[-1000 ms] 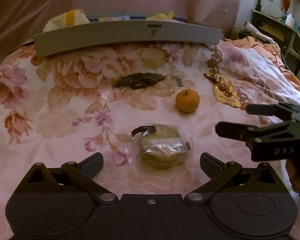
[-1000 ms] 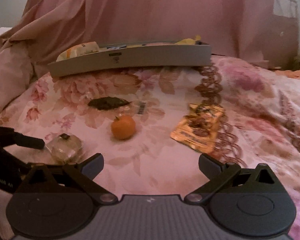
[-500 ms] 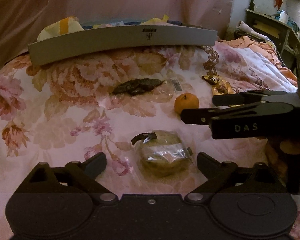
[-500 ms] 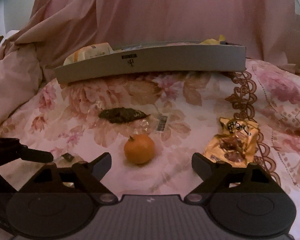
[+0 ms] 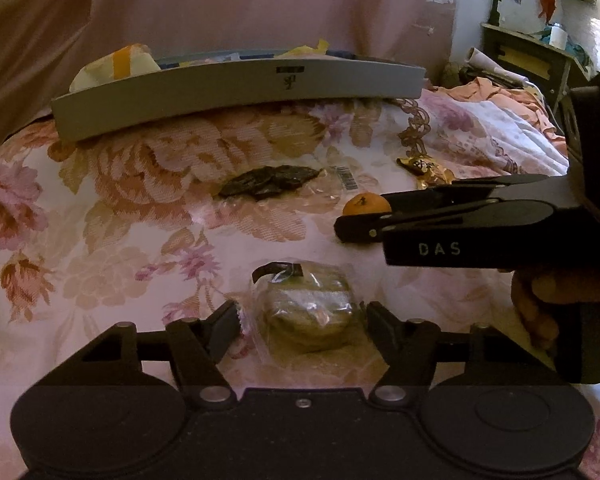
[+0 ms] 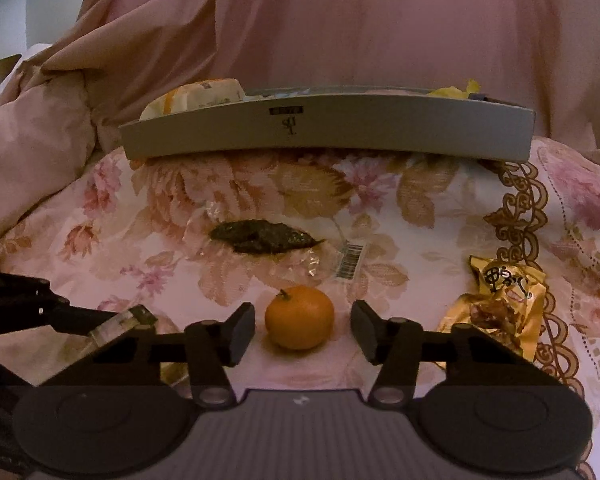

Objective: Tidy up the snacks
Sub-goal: 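Grasp the clear-wrapped cookie pack with left tool while right tool grasps orange mandarin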

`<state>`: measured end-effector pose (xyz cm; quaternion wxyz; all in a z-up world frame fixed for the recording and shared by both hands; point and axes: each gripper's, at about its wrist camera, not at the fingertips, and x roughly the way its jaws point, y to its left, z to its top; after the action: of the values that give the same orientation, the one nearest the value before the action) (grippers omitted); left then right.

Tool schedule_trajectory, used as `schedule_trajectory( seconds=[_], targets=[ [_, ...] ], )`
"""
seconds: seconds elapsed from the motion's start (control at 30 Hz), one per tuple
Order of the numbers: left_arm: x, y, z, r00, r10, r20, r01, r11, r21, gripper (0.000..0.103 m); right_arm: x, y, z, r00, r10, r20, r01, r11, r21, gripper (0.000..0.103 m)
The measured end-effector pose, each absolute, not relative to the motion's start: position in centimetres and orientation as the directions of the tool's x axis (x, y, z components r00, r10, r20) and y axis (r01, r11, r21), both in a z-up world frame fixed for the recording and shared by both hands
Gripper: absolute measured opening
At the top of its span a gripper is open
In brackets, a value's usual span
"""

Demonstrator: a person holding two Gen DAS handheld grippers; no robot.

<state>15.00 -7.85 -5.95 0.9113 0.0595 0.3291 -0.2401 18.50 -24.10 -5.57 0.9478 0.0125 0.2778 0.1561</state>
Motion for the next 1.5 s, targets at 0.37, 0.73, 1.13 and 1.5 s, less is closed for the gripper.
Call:
schedule_trajectory(
  seconds=[0.37, 0.73, 1.13, 1.5],
  targets=[
    [15.2, -7.6, -6.1, 0.673, -0.4, -0.622, 0.469, 0.881, -0.059, 0.063, 17.9, -23.9, -5.8, 0.807, 0.296, -0.511, -0.287, 0.953, 0.098, 0.039],
    [15.1, -6.9, -6.5, 0.686, -0.427, -0.59, 0.452, 0.885, -0.115, 0.061, 17.2, -23.8, -5.8, 0.805, 0.3, -0.512, -0.285, 0.952, 0.109, 0.039],
    [14.8, -6.6, -6.4, 0.699, -0.43, -0.571, 0.437, 0.889, -0.135, 0.058, 16.0, -24.0, -5.5, 0.8, 0.303, -0.518, -0.271, 0.952, 0.139, 0.04],
    [14.9, -6.2, -6.7, 0.693, -0.454, -0.56, 0.425, 0.885, -0.192, 0.051, 15.8, -23.9, -5.8, 0.798, 0.306, -0.519, -0.272, 0.952, 0.144, 0.04]
  ],
)
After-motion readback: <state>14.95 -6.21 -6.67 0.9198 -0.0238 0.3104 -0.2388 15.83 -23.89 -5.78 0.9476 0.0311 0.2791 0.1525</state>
